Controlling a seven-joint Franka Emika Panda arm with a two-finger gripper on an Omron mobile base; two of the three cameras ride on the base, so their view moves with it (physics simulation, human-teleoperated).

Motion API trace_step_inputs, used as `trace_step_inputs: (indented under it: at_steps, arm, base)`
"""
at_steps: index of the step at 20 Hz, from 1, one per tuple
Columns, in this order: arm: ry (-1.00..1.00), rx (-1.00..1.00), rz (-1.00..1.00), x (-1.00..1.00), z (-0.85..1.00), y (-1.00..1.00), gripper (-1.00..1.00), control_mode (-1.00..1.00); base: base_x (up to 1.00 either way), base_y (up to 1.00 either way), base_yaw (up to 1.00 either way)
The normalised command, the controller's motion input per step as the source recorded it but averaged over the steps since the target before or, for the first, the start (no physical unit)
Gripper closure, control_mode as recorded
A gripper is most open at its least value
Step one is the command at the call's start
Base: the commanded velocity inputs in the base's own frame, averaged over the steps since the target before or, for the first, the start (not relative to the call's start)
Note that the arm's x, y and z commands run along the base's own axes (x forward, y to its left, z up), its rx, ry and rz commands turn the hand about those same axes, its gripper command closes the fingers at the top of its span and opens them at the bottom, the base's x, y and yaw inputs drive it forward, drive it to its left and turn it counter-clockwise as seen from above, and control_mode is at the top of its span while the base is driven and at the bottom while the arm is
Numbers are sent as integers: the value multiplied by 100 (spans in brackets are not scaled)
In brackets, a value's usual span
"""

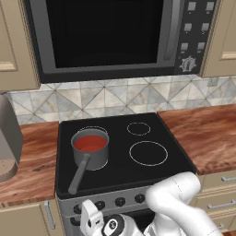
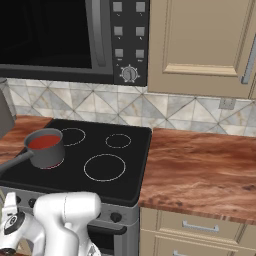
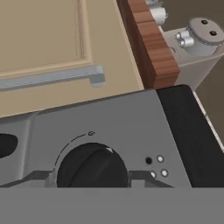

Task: Wait until the marinara sauce is simmered to a deep red color and then turn off the stove.

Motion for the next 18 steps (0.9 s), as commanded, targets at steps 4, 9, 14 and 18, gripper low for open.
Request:
trace_step_inputs:
  at_steps: [4,9,14,18]
  arm:
    - [-12,24,-11,-1,-15,6,100,-100]
    - [-3,31,-14,0,-3,5,100,-100]
    - [0,32,-14,0,0,9,100,-100]
    - [0,37,-15,0,0,11,100,-100]
  base:
    - [0,0,0]
    - [0,0,0]
    - [0,0,0]
    - [0,0,0]
